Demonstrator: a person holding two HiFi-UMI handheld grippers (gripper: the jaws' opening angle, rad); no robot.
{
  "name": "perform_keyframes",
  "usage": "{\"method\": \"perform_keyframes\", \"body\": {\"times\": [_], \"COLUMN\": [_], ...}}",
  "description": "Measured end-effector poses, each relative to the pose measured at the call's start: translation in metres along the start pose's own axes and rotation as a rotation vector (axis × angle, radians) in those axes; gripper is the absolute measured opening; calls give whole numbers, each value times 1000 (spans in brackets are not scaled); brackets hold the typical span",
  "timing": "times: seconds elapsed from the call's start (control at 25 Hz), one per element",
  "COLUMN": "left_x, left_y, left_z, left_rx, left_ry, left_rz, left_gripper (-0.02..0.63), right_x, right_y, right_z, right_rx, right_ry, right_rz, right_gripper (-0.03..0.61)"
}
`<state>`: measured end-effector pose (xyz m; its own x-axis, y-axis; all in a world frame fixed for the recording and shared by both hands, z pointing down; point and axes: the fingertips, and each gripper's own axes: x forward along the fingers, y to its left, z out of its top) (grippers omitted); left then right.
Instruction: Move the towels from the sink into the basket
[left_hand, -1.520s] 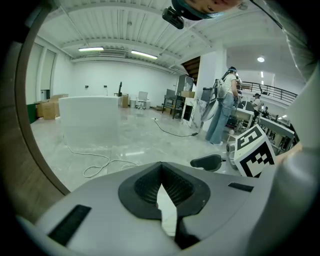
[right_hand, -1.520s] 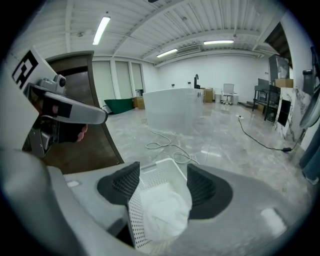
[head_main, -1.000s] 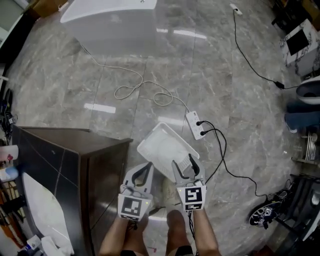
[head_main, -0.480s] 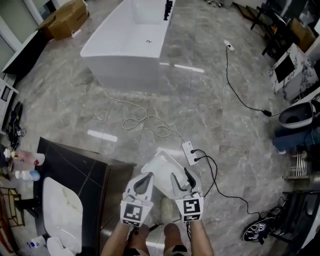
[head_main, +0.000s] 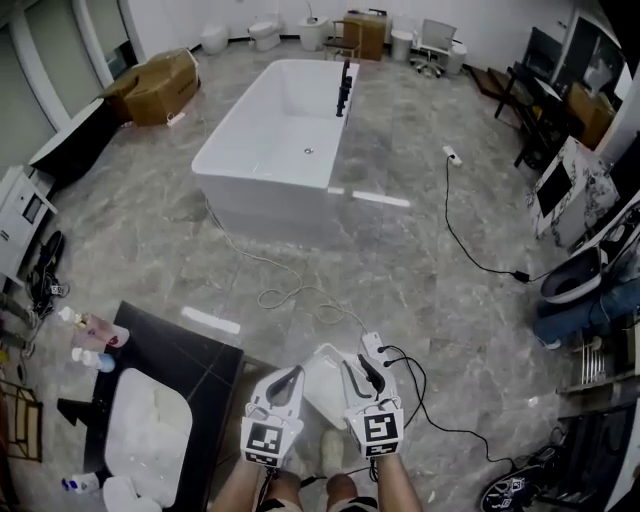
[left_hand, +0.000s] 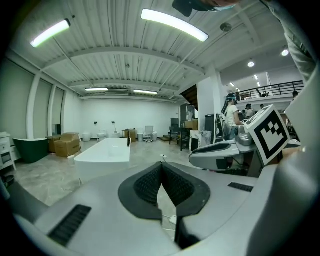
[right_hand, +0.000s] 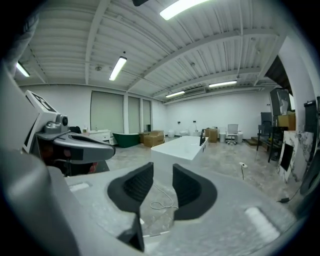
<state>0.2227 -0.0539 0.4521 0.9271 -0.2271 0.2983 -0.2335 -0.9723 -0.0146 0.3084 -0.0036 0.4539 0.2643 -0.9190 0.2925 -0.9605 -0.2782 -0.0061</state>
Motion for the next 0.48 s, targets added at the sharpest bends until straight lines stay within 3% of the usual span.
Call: {"method": "perform_keyframes", "body": {"times": [0.48], "left_x": [-74], "left_y": [-2], "left_z": [73], "left_rx": [12], "left_ry": [-81], "left_rz": [82], "left_gripper": [9], "right_x": [-54], "right_y": [43], "right_z": [84], "right_rx": [-21], "right_ry": [-93], "right_rz": [54], "right_gripper": [61]}}
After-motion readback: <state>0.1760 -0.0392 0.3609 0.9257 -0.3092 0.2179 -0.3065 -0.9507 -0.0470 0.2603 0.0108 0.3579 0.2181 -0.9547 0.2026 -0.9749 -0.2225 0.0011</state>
